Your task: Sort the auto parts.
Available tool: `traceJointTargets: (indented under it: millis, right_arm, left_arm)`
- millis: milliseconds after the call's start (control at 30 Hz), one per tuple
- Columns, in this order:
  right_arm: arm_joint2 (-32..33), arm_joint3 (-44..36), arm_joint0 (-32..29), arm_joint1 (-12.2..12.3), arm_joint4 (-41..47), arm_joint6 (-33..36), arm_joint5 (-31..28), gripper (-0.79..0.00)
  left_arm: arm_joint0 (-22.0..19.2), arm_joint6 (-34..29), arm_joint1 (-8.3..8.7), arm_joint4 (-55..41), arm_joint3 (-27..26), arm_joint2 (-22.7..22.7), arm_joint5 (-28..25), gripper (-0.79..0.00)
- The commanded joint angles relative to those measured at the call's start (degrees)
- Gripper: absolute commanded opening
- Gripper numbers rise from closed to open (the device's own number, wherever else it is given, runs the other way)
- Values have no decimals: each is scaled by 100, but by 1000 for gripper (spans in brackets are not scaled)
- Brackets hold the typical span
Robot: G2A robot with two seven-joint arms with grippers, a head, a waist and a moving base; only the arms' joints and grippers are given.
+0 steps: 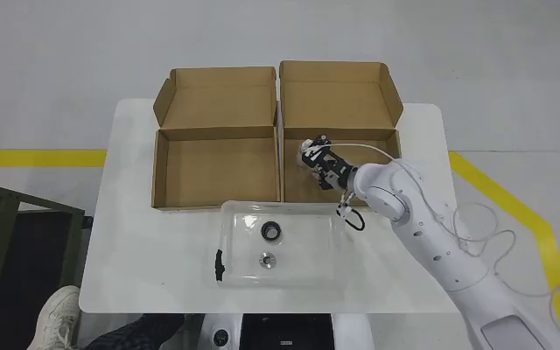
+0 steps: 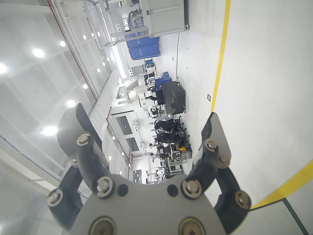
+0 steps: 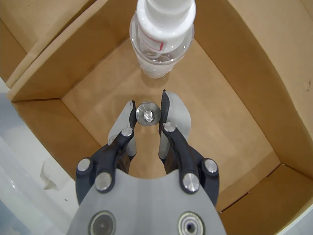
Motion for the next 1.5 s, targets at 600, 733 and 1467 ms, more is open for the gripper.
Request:
traceJointTargets:
  millis: [600,733,1467]
  right_arm:
    - [445,-928,-306,63,-263,292,102,-49]
    - [656,-1590,-629,137,-319,388,-35,-25]
    - [-189,-2562,-1056,43,-242,-334,-853,0]
  left_arm:
    - [0,0,0,0,0,0,0,0]
    - [0,0,0,0,0,0,0,0]
    - [0,0,0,0,0,0,0,0]
